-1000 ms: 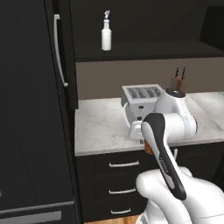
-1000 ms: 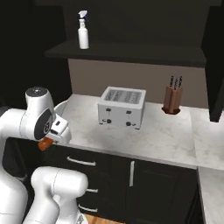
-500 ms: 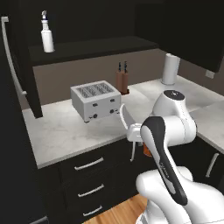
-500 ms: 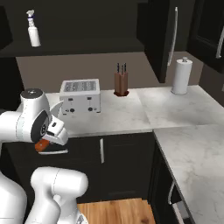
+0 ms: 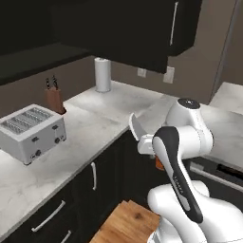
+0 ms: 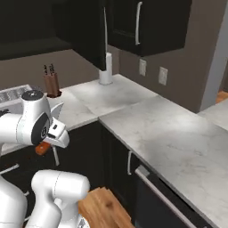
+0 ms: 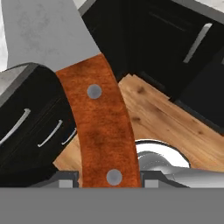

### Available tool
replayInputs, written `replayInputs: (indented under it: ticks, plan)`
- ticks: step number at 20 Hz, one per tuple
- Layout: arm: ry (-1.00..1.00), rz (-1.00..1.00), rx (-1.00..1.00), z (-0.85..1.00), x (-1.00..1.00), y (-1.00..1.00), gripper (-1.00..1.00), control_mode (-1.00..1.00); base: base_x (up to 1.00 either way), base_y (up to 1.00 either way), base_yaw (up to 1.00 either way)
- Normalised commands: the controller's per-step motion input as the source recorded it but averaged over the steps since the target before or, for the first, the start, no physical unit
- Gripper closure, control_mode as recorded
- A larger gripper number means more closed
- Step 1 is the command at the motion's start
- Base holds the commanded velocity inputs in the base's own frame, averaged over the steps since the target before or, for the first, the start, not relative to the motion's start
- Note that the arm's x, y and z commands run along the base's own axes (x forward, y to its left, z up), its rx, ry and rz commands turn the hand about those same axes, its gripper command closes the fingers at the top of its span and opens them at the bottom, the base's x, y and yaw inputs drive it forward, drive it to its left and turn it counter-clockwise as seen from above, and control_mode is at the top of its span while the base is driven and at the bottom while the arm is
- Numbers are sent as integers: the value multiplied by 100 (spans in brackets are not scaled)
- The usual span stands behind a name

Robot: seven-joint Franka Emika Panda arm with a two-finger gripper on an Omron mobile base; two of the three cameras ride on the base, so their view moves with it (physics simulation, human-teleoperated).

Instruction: Move the cutting board and knife to the sink. Then move spray from the cabinet to the counter.

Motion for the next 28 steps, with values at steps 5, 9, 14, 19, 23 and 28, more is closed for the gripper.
replayInputs:
  ticks: [5, 9, 14, 19, 23, 28]
  plan:
    - [0, 0, 0, 0, 0, 0, 100, 100, -33, 0, -69]
    - [0, 0, 0, 0, 0, 0, 100, 100, -36, -1, -64]
    - [0, 0, 0, 0, 0, 0, 100, 100, -25, -4, -69]
    - [0, 0, 0, 0, 0, 0, 100, 100, 1, -9, -74]
    - [0, 0, 0, 0, 0, 0, 100, 100, 8, -18, -60]
    - [0, 0, 0, 0, 0, 0, 100, 100, 10, -34, -47]
